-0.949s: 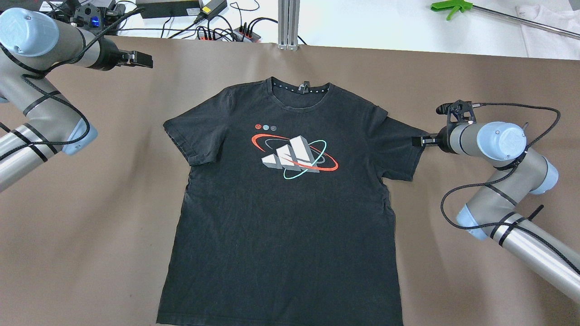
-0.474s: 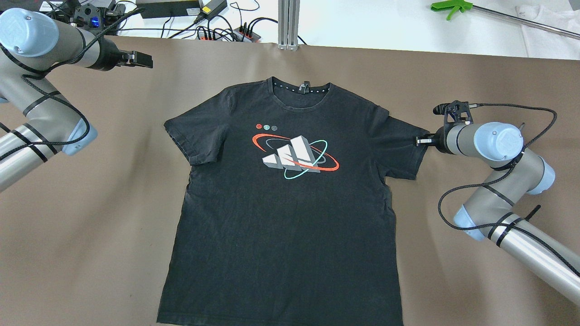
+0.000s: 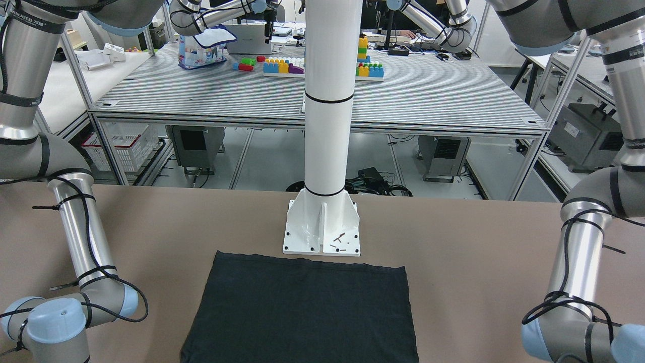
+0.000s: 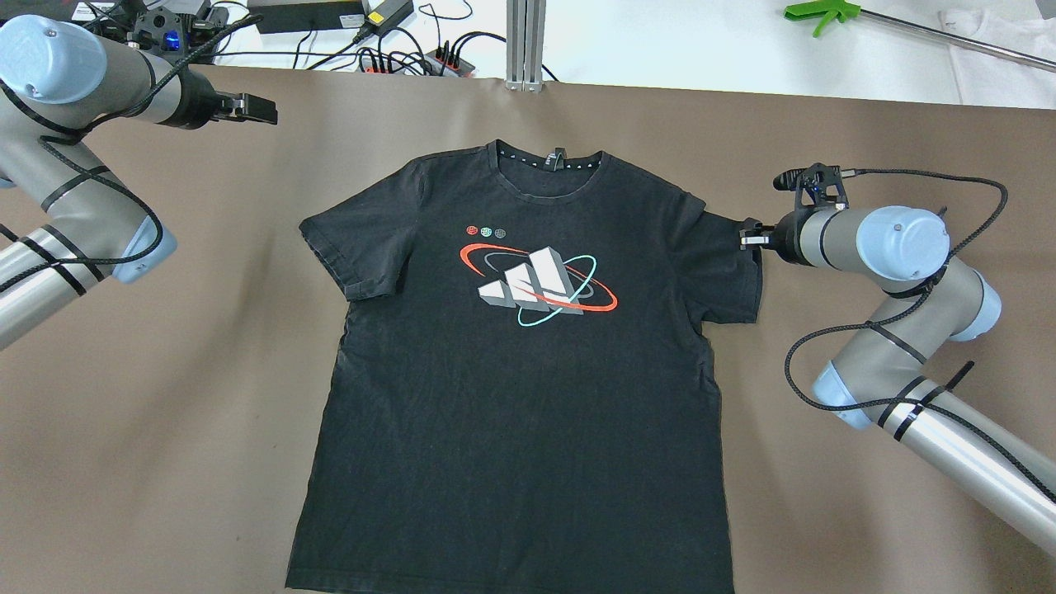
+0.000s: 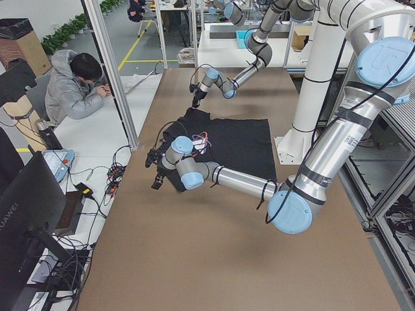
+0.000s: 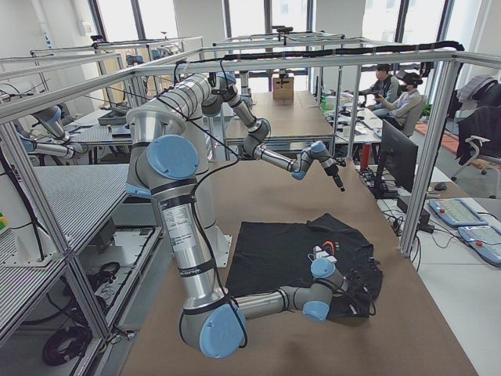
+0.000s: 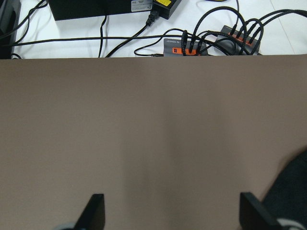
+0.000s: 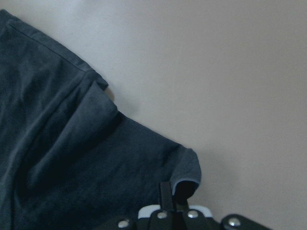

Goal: Fold clothes
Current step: 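Move the right gripper to the sleeve nearest it while the left arm approaches, then grasp the sleeve with the right gripper and fold it onto the chest, then move the left gripper to the sleeve nearest it, then grasp the sleeve with the left gripper and fold it onto the chest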

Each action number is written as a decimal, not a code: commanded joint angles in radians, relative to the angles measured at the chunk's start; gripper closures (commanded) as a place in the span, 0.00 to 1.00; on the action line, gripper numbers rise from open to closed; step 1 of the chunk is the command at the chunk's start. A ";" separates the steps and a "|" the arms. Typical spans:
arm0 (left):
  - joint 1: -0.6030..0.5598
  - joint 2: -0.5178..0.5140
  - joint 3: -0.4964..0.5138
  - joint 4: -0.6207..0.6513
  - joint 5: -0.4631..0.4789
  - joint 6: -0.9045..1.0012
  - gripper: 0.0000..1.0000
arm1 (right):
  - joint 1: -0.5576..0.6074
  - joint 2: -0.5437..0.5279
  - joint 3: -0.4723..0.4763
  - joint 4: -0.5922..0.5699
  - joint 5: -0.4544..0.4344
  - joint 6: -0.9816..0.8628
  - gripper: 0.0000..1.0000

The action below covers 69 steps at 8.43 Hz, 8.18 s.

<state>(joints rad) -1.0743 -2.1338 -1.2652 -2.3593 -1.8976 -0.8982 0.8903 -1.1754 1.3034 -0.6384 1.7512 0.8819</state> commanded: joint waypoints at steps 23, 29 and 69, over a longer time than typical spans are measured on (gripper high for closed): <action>0.028 0.018 0.000 -0.001 0.057 -0.010 0.00 | -0.237 0.276 0.022 -0.270 -0.297 0.256 0.05; 0.078 0.032 -0.113 0.003 0.011 -0.109 0.00 | -0.185 0.260 0.173 -0.381 -0.164 0.239 0.05; 0.482 -0.275 -0.042 0.414 0.489 -0.324 0.00 | -0.159 0.123 0.277 -0.371 -0.113 0.252 0.06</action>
<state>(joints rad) -0.5909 -2.4062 -1.3064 -1.9433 -1.4069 -1.2251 0.7322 -1.0518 1.5799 -1.0095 1.6388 1.1334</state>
